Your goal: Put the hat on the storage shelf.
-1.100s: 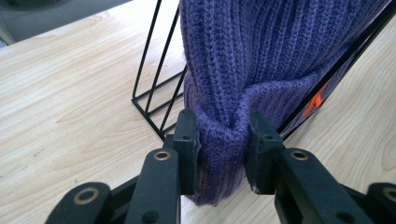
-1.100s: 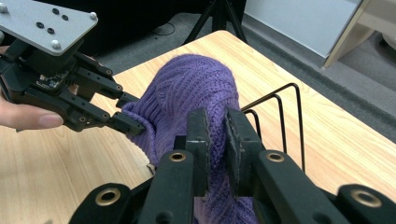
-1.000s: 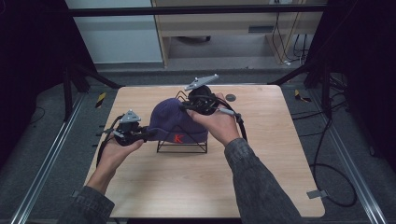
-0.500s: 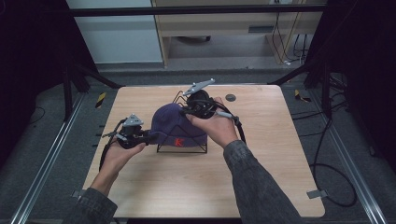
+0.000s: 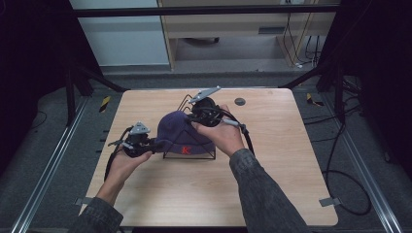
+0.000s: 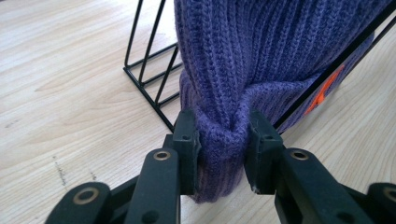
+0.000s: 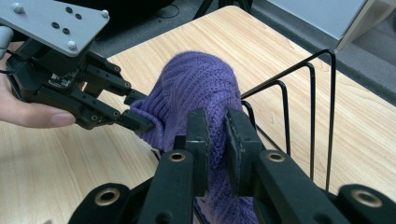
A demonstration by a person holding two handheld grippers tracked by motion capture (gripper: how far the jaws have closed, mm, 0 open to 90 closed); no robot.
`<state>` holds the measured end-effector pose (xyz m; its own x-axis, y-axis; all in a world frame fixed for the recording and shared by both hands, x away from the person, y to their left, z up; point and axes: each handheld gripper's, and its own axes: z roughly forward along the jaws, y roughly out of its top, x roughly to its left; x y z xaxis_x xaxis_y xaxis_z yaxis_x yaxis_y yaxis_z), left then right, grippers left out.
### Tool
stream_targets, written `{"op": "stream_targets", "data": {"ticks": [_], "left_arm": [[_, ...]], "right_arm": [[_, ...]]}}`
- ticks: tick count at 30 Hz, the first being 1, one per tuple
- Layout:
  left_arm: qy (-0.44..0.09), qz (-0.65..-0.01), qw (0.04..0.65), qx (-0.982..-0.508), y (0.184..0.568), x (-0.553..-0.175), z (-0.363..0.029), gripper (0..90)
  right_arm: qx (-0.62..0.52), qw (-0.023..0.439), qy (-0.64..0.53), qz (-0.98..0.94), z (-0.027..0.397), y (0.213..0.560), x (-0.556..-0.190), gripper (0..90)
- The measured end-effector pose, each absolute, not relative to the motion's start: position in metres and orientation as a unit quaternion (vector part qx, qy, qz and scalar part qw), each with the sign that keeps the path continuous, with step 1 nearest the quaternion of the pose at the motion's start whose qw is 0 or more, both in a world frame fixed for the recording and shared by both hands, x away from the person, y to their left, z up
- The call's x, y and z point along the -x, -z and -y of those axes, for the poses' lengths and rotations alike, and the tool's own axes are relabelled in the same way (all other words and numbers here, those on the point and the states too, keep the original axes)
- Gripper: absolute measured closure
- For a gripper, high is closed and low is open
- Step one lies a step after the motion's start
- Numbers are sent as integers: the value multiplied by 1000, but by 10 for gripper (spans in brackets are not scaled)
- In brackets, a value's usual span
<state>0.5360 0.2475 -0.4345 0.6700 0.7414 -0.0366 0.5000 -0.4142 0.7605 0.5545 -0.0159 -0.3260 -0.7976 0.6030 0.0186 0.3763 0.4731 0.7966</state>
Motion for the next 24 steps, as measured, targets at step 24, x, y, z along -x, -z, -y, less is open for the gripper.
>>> {"op": "stream_targets", "data": {"ticks": [24], "left_arm": [[-153,-381,382,-828,446,-536,-247,652]], "right_arm": [[-293,129,-418,-850,14,331,-554,785]]}}
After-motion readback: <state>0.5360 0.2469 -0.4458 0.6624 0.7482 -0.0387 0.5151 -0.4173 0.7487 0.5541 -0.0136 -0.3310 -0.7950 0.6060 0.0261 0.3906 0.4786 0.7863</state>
